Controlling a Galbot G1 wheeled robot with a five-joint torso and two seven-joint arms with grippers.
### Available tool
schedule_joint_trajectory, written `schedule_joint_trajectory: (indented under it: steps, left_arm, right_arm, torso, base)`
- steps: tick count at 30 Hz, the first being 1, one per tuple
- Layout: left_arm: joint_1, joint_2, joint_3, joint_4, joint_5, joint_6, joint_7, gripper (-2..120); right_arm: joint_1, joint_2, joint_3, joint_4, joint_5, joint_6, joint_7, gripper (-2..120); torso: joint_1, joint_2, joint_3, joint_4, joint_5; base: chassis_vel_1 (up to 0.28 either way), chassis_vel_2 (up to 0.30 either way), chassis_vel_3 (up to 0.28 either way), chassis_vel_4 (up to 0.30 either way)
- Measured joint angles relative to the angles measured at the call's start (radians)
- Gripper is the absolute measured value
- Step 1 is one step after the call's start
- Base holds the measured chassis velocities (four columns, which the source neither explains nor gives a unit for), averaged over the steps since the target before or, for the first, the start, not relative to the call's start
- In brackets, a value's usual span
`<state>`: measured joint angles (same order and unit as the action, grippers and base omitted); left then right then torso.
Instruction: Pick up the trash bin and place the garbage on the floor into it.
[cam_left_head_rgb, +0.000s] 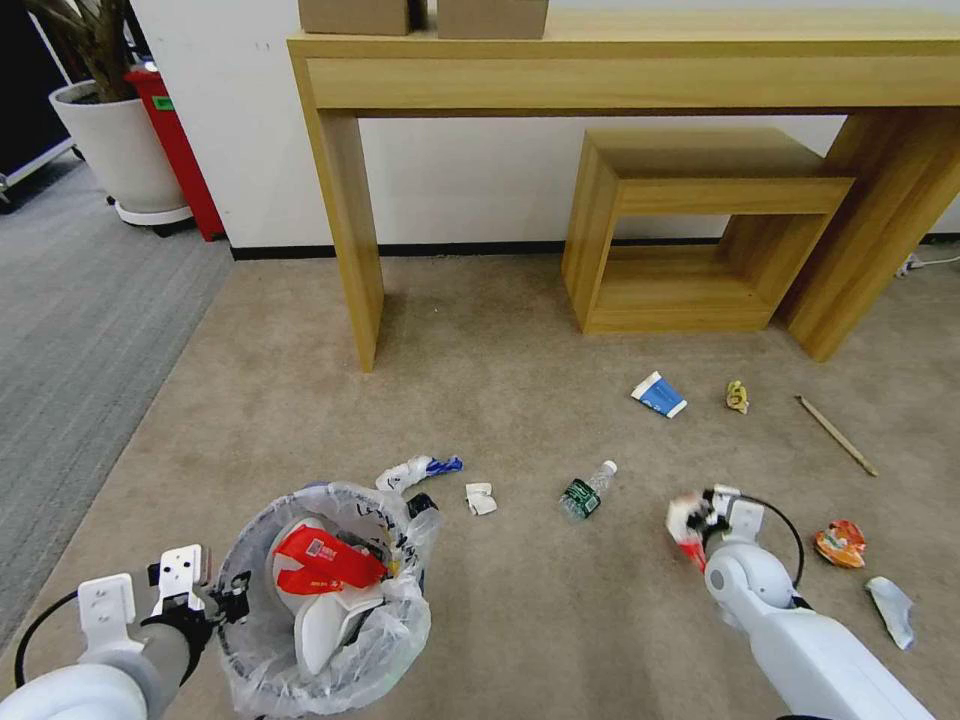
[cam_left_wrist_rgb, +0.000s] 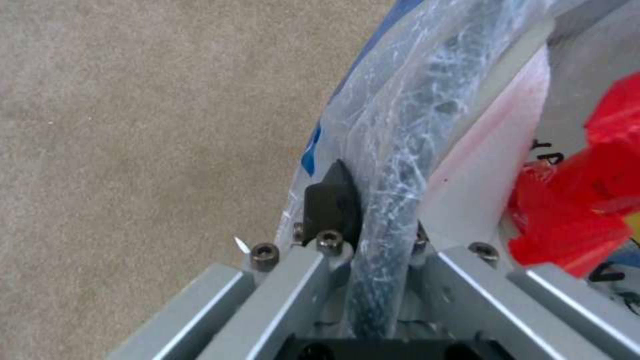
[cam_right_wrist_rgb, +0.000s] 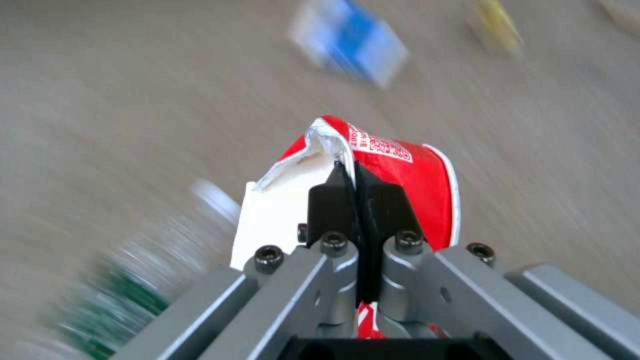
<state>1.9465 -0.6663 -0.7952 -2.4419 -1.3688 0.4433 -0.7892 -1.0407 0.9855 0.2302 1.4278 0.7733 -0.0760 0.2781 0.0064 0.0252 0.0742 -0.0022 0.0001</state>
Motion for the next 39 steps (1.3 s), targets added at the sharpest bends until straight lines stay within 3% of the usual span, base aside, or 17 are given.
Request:
schedule_joint_trajectory:
  steps: [2, 3, 6, 10, 14, 20, 23, 24, 25, 28, 31, 32, 36, 39]
  left_arm:
    - [0.001, 0.002, -0.002, -0.002, -0.008, 0.0, -0.002, 0]
    - [0.001, 0.002, -0.002, -0.002, -0.008, 0.0, -0.002, 0]
    - [0.002, 0.007, -0.012, -0.003, -0.02, 0.0, -0.004, 0]
    - [0.003, 0.017, -0.021, -0.004, -0.033, 0.0, -0.006, 0]
    - [0.0, 0.025, -0.022, 0.001, -0.039, 0.0, -0.008, 0]
    - [-0.01, 0.034, -0.018, 0.01, -0.05, -0.001, -0.01, 0]
    - [-0.032, 0.046, -0.004, 0.026, -0.067, -0.002, -0.015, 0]
    - [-0.032, 0.046, -0.004, 0.026, -0.067, -0.002, -0.015, 0]
    - [-0.039, 0.049, -0.001, 0.031, -0.074, -0.005, -0.016, 0]
    - [-0.042, 0.052, -0.001, 0.035, -0.075, -0.005, -0.016, 0]
    - [-0.051, 0.062, -0.001, 0.051, -0.079, -0.005, -0.015, 0]
    - [-0.051, 0.062, -0.001, 0.051, -0.079, -0.005, -0.015, 0]
    - [-0.06, 0.071, 0.0, 0.068, -0.084, -0.01, -0.014, 0]
    - [-0.06, 0.071, 0.0, 0.074, -0.084, -0.012, -0.013, 0]
  right_arm:
    - [0.015, -0.017, 0.0, 0.045, -0.03, 0.192, -0.208, 0]
    - [0.015, -0.017, 0.0, 0.045, -0.03, 0.192, -0.208, 0]
    - [0.034, -0.042, -0.014, 0.119, 0.007, 0.317, -0.394, 0]
    - [0.074, -0.082, -0.057, 0.221, 0.074, 0.389, -0.537, 0]
    - [0.118, -0.115, -0.119, 0.306, 0.159, 0.401, -0.617, 0]
    - [0.18, -0.145, -0.218, 0.374, 0.224, 0.388, -0.653, 0]
    - [0.328, -0.169, -0.413, 0.446, 0.324, 0.353, -0.631, 0]
    - [0.328, -0.169, -0.413, 0.446, 0.324, 0.353, -0.631, 0]
    - [0.395, -0.172, -0.498, 0.462, 0.366, 0.345, -0.624, 0]
    - [0.467, -0.173, -0.588, 0.475, 0.407, 0.337, -0.616, 0]
    - [0.604, -0.157, -0.763, 0.474, 0.449, 0.327, -0.617, 0]
    - [0.604, -0.157, -0.763, 0.474, 0.449, 0.327, -0.617, 0]
    - [0.768, -0.105, -0.947, 0.47, 0.489, 0.323, -0.59, 0]
    - [0.816, -0.085, -1.026, 0.465, 0.492, 0.322, -0.578, 0]
  torso:
    - [0.0, 0.0, 0.0, 0.0001, -0.0002]
    - [0.0, 0.0, 0.0, 0.0001, -0.0002]
    - [0.0, 0.0, 0.0, 0.0, -0.0001]
    - [0.0, 0.0, 0.0, 0.0001, -0.0003]
    - [0.0, 0.0, 0.0, 0.0, -0.0002]
    - [0.0, 0.0, 0.0, 0.0, 0.0]
    - [0.0, 0.0, 0.0, 0.0002, -0.0002]
    - [0.0, 0.0, 0.0, 0.0002, -0.0002]
    - [0.0, 0.0, 0.0, 0.0001, -0.0004]
    - [0.0, 0.0, 0.0, 0.0001, -0.0001]
    - [0.0, 0.0, 0.0, -0.0001, -0.0001]
    - [0.0, 0.0, 0.0, -0.0001, -0.0001]
    - [0.0, 0.0, 0.0, 0.0002, -0.0003]
    - [0.0, 0.0, 0.0, 0.0001, -0.0003]
  base:
    - [0.0, 0.0, 0.0, 0.0]
    - [0.0, 0.0, 0.0, 0.0]
    - [0.0, 0.0, 0.0, 0.0]
    - [0.0, 0.0, 0.0, 0.0]
    - [0.0, 0.0, 0.0, 0.0]
    - [0.0, 0.0, 0.0, 0.0]
    - [0.0, 0.0, 0.0, 0.0]
    - [0.0, 0.0, 0.0, 0.0]
    - [0.0, 0.0, 0.0, 0.0]
    - [0.0, 0.0, 0.0, 0.0]
    - [0.0, 0.0, 0.0, 0.0]
    - [0.0, 0.0, 0.0, 0.0]
    - [0.0, 0.0, 0.0, 0.0]
    - [0.0, 0.0, 0.0, 0.0]
